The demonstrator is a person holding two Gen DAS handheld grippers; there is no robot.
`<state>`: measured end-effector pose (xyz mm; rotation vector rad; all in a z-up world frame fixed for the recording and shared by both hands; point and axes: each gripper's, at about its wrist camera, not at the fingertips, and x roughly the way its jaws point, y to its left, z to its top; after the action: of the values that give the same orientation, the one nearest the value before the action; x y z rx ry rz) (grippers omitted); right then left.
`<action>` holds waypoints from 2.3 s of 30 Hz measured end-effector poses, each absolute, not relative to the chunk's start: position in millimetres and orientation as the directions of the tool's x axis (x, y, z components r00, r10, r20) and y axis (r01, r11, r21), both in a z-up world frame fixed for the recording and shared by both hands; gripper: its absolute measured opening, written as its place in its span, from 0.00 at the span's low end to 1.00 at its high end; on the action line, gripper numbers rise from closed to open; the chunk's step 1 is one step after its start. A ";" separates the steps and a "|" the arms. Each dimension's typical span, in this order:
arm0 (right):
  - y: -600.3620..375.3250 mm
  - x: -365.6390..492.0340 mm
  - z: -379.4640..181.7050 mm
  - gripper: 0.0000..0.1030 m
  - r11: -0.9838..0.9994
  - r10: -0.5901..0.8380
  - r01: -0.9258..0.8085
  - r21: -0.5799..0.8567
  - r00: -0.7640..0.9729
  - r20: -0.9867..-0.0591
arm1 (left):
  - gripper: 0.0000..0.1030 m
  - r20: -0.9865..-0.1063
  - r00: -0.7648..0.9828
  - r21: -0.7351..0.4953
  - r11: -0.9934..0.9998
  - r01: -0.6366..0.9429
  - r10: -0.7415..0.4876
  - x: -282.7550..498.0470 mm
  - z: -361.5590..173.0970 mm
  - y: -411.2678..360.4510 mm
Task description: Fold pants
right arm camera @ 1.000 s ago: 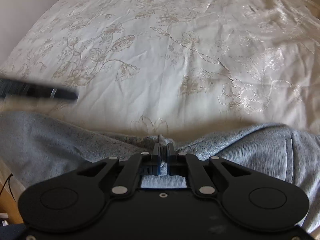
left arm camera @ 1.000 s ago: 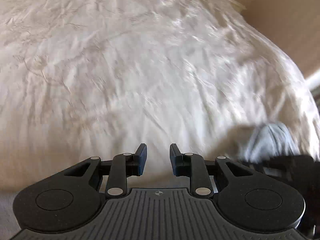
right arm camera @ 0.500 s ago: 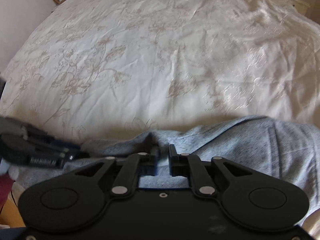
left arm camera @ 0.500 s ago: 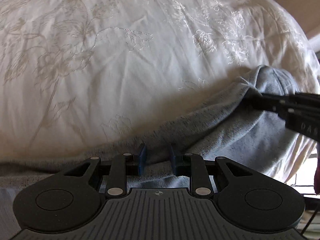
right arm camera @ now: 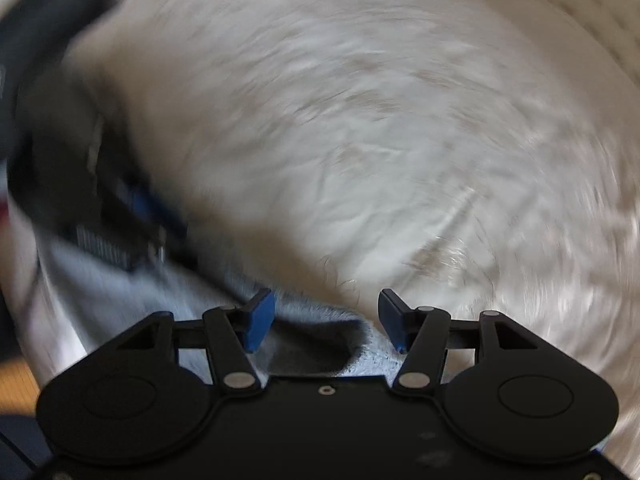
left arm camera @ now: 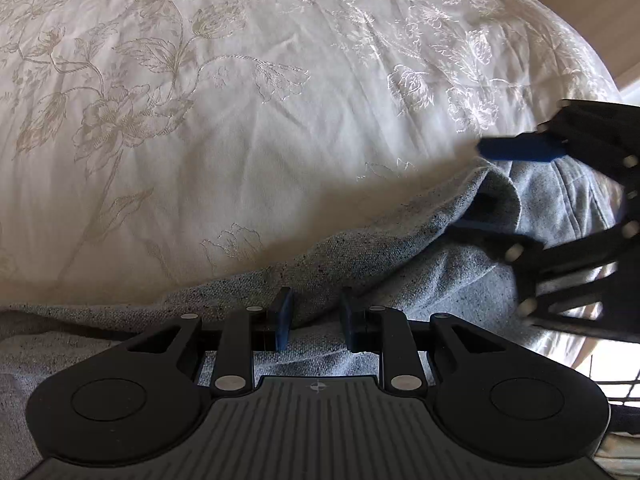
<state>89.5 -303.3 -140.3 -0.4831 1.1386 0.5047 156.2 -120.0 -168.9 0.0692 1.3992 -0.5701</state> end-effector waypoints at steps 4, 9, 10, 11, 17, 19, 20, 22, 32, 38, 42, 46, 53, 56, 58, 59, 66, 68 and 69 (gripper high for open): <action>-300.4 89.7 -152.9 0.49 0.732 0.130 -0.674 -0.101 0.284 -0.950 | 0.23 -0.939 0.065 -0.283 0.865 0.414 -0.339 156.9 -168.3 -120.4; -309.9 97.7 -149.1 0.03 0.784 0.119 -0.612 -0.100 0.307 -0.944 | 0.23 -0.908 0.207 -0.263 0.880 0.395 -0.365 153.6 -142.2 -107.8; -316.1 104.4 -145.7 0.03 0.840 0.112 -0.535 -0.096 0.342 -0.933 | 0.24 -0.888 0.255 -0.269 0.882 0.388 -0.383 153.0 -132.1 -101.2; -326.4 114.9 -143.5 0.03 0.897 0.117 -0.439 -0.055 0.354 -0.928 | 0.24 -0.879 0.277 -0.270 0.884 0.383 -0.389 153.3 -126.5 -96.5; -324.0 145.6 -160.5 0.03 0.952 0.105 -0.306 -0.009 0.356 -0.928 | 0.24 -0.929 0.224 -0.205 0.914 0.351 -0.295 163.2 -149.2 -80.8; -322.0 151.8 -166.6 0.03 0.954 0.096 -0.300 -0.014 0.347 -0.933 | 0.24 -0.940 0.208 -0.189 0.921 0.340 -0.270 165.0 -157.6 -75.4; -323.4 157.7 -170.8 0.03 0.957 0.093 -0.291 -0.009 0.335 -0.938 | 0.24 -0.948 0.193 -0.182 0.927 0.329 -0.255 165.9 -163.3 -72.6; -330.3 166.2 -178.3 0.03 0.964 0.088 -0.266 0.001 0.314 -0.945 | 0.24 -0.961 0.156 -0.175 0.938 0.300 -0.229 166.7 -175.0 -65.9; -380.6 199.9 -157.0 0.03 0.995 0.099 -0.037 0.092 0.402 -0.910 | 0.24 -0.959 0.156 -0.176 0.927 0.332 -0.238 166.3 -161.0 -72.0; -383.9 145.9 -120.9 0.05 0.994 0.106 -0.063 0.087 0.435 -0.894 | 0.24 -0.921 0.182 -0.253 0.885 0.390 -0.344 175.5 -149.0 -95.0; -369.4 122.3 -125.9 0.08 0.987 0.157 -0.096 0.130 0.379 -0.912 | 0.24 -0.933 0.204 -0.210 0.908 0.363 -0.298 188.2 -165.9 -107.3; -345.2 117.2 -146.4 0.09 0.978 0.192 -0.139 0.154 0.326 -0.926 | 0.24 -0.949 0.141 -0.255 0.950 0.178 -0.281 207.0 -187.4 -95.8; -336.7 163.8 -193.7 0.09 0.990 0.129 -0.096 0.104 0.308 -0.943 | 0.24 -0.954 0.110 -0.245 0.939 0.242 -0.278 196.2 -180.1 -93.4; -351.4 183.7 -214.5 0.00 0.995 0.101 -0.034 0.095 0.274 -0.956 | 0.24 -0.954 0.074 -0.263 0.932 0.249 -0.289 182.0 -181.6 -84.4; -357.6 187.5 -211.2 0.01 0.992 0.123 -0.015 0.123 0.276 -0.953 | 0.24 -0.957 0.052 -0.263 0.930 0.258 -0.285 175.1 -184.0 -79.5; -357.9 186.5 -205.5 0.07 0.992 0.126 -0.026 0.124 0.288 -0.949 | 0.24 -0.958 0.043 -0.262 0.928 0.264 -0.283 168.9 -184.8 -75.4; -368.5 177.6 -189.2 0.69 0.991 0.132 -0.044 0.125 0.326 -0.936 | 0.25 -0.959 -0.008 -0.273 0.916 0.293 -0.283 133.9 -188.3 -54.2; -367.9 178.9 -200.3 0.51 0.988 0.154 -0.059 0.143 0.280 -0.948 | 0.25 -0.960 -0.014 -0.269 0.912 0.311 -0.279 128.3 -188.3 -56.6; -366.3 178.6 -206.2 0.30 0.986 0.165 -0.069 0.152 0.256 -0.952 | 0.25 -0.961 -0.018 -0.269 0.911 0.311 -0.277 125.3 -188.5 -56.1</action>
<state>178.6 -366.3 -206.2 0.0852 1.3023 0.1593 125.3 -56.1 -188.5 0.0274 1.5184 -0.4677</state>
